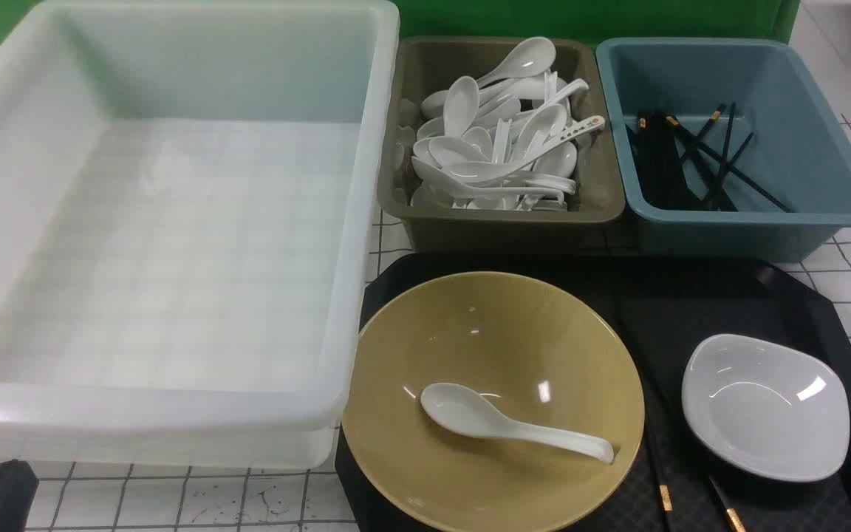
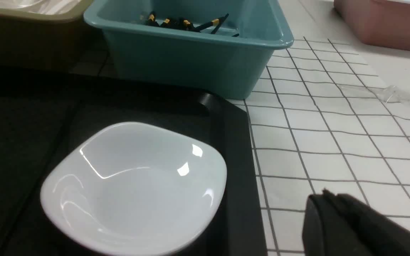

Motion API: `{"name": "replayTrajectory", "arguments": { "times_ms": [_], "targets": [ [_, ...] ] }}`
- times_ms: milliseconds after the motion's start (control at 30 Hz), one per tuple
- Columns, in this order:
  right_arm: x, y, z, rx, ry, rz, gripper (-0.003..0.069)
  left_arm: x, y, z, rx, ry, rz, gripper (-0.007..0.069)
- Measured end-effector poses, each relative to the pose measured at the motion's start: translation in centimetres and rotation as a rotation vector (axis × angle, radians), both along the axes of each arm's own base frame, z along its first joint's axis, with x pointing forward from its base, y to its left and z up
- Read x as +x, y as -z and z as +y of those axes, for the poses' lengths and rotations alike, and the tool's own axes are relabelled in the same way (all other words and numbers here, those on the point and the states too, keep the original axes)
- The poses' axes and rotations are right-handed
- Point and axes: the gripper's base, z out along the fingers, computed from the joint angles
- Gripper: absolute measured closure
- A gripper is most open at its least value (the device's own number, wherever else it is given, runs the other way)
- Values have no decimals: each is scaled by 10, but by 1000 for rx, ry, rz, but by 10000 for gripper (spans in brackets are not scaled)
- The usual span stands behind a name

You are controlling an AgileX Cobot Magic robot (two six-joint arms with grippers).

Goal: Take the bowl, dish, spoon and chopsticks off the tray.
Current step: Use the left arm to grab the soup spoon in the middle

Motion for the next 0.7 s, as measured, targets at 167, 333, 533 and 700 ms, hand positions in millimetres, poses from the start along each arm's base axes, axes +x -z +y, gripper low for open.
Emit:
{"name": "replayTrajectory", "arguments": {
  "times_ms": [167,333,533,700],
  "targets": [
    [0,0,0,0,0,0,596,0,0,0,0,0,0,637],
    [0,0,0,0,0,0,589,0,0,0,0,0,0,637],
    [0,0,0,0,0,0,583,0,0,1,35,1,-1,637],
    [0,0,0,0,0,0,582,0,0,1,38,2,-1,637]
  ]
}}
